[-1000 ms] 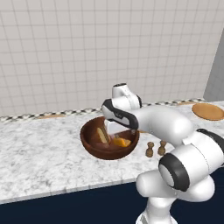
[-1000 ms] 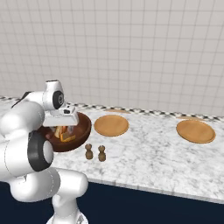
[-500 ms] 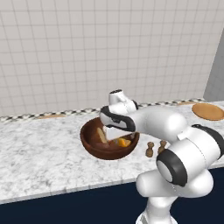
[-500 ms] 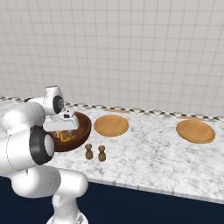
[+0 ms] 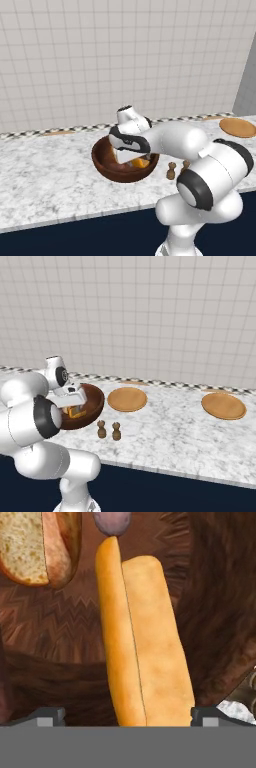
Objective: Place one bun and one sausage from the bowl on each plate.
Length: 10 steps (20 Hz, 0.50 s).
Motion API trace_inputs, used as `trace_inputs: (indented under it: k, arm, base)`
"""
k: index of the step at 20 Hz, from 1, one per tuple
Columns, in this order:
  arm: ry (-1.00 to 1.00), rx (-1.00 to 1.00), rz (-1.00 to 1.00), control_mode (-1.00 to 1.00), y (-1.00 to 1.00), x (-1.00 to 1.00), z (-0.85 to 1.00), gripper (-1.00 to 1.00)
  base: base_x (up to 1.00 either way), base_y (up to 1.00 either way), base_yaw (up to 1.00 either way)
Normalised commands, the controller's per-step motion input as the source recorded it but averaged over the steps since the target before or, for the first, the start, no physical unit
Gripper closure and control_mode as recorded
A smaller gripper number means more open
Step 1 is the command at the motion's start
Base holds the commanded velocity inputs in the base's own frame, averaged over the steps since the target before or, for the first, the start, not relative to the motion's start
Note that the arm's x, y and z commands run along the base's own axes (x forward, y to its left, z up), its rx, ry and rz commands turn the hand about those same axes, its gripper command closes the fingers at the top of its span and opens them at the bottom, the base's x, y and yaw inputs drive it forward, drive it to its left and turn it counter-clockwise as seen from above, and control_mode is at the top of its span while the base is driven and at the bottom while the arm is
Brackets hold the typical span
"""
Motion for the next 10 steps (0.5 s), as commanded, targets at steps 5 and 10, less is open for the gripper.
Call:
trace_inputs:
  k: [5, 10]
  arm:
    - [0.00, 0.00, 0.00, -1.00, -0.08, 0.01, -0.18, -1.00]
    - [0.00, 0.00, 0.00, -1.00, -0.01, 0.00, -0.05, 1.00]
  base:
    - [0.00, 0.00, 0.00]
    - [0.00, 0.00, 0.00]
